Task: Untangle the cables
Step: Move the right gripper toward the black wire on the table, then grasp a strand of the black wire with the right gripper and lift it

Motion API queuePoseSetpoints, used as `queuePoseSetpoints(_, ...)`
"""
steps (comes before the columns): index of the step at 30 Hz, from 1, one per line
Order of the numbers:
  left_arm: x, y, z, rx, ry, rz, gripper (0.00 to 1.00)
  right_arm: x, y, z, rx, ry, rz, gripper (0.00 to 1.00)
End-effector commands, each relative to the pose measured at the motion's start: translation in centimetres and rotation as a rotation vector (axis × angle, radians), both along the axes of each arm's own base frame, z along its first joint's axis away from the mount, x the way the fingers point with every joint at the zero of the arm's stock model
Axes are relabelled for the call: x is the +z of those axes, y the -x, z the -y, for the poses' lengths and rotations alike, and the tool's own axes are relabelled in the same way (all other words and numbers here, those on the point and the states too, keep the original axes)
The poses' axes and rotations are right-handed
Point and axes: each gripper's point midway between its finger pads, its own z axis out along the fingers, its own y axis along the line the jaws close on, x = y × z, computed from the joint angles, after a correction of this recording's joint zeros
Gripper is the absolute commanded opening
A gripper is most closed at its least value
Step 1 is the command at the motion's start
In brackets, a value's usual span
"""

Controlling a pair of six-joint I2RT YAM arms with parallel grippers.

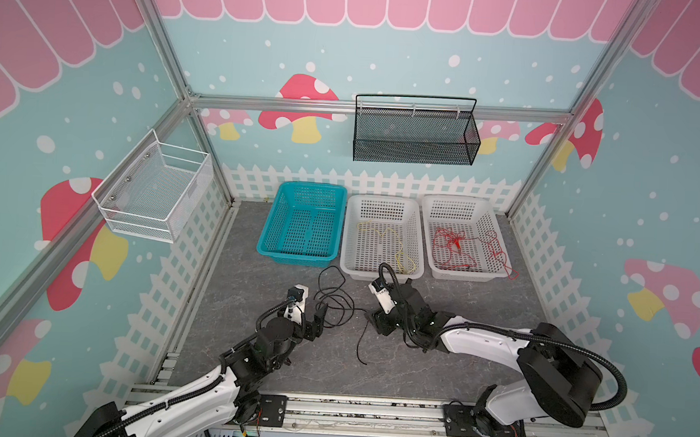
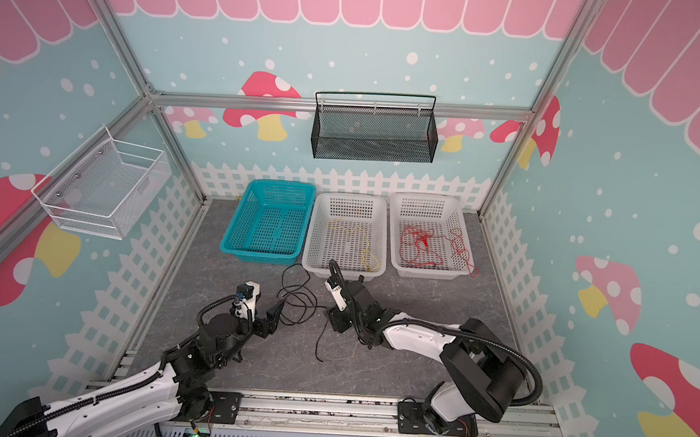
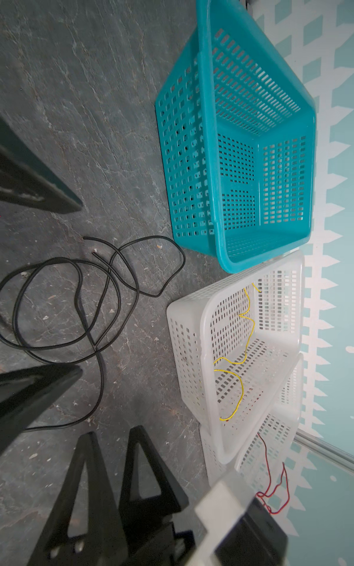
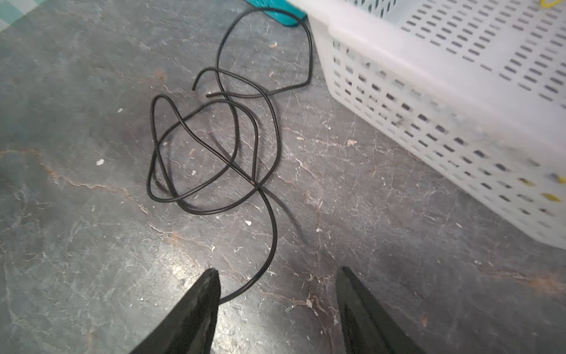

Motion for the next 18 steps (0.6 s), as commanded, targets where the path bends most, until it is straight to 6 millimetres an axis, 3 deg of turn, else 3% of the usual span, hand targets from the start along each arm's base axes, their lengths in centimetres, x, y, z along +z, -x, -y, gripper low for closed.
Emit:
queuePoseSetpoints(1, 0.9, -0.2, -0.3, 0.036, 0.047, 0.012, 0.77, -0.1, -0.2, -1.1, -0.036, -0.073, -0.034, 0.65)
queuePoseSetpoints(6, 0.8, -0.1, -0.3, 0.033, 0.048, 0.006, 0.77, -1.9, -0.2, -1.6, -0.038, -0.051, -0.080, 0.65)
queuePoseSetpoints(13, 0.9, -0.1, -0.4, 0.034, 0.043, 0.005, 0.77, -2.9, -0.2, -2.0, -0.037, -0.050, -0.109, 0.55)
queuePoseSetpoints(15, 1.0, -0.1, -0.4, 0.034, 0.045, 0.008, 0.77, -2.4, -0.1, -2.5, -0.009, -0.073, -0.104, 0.48)
queuePoseSetpoints(18, 0.9, -0.1, -0.4, 0.036, 0.041, 0.005, 0.77, -1.5, -0.1, -3.3, 0.027, -0.100, -0.083, 0.24)
